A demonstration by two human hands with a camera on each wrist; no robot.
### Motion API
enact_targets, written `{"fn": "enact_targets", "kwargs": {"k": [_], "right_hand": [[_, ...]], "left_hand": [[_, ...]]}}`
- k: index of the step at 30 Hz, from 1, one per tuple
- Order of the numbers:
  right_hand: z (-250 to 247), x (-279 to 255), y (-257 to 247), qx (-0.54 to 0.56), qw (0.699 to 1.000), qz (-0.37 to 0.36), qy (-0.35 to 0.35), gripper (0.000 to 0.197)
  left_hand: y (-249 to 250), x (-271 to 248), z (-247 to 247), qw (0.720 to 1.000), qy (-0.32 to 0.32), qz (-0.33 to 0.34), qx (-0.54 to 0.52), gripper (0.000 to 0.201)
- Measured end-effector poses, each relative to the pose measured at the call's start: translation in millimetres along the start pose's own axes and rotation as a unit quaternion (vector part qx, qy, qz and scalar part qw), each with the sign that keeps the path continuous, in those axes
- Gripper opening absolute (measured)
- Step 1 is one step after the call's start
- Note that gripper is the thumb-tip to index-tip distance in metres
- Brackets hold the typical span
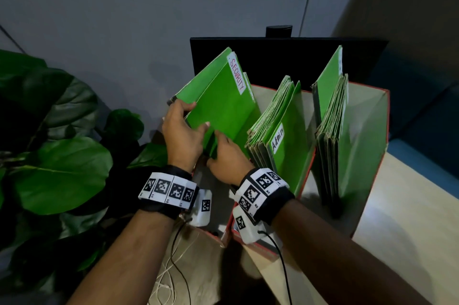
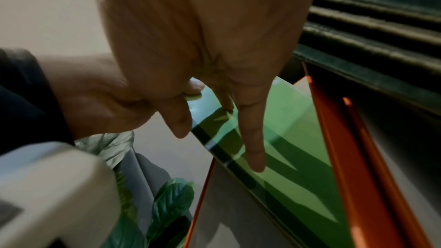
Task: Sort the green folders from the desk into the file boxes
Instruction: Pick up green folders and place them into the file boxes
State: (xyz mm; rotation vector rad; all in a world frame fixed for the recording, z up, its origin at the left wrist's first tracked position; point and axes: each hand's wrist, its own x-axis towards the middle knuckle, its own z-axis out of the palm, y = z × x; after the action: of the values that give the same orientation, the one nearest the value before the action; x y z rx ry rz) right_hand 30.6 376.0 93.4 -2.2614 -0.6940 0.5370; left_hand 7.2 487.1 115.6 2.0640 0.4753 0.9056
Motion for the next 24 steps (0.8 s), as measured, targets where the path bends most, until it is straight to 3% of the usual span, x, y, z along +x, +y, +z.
{"fn": "enact_targets", "kwargs": {"k": [4, 8, 14, 20, 24], "right_hand": [[8, 5, 8, 0.006, 0.998, 0.046, -0.030, 0.079], [16, 4, 15, 0.020, 0.994, 0.091, -0.064, 0.091], [15, 8, 14, 0.035, 0.991, 0.113, -0.061, 0.086], [5, -12, 6, 0.016, 0.995, 0.070, -0.065, 0.084], [-23, -36, -3, 0.014, 0.999, -0.008, -0.037, 0.059]], "left_hand": [[-5, 0, 7, 0.998, -0.041, 0.012, 0.040, 0.036], [-12, -7, 11, 0.990, -0.061, 0.050, 0.120, 0.021], [-12, -23, 14, 0.979, -0.071, 0.042, 0.189, 0.040], [3, -19, 9, 0.960, -0.081, 0.036, 0.264, 0.031], [17, -9, 7, 0.927, -0.132, 0.055, 0.347, 0.027]]}}
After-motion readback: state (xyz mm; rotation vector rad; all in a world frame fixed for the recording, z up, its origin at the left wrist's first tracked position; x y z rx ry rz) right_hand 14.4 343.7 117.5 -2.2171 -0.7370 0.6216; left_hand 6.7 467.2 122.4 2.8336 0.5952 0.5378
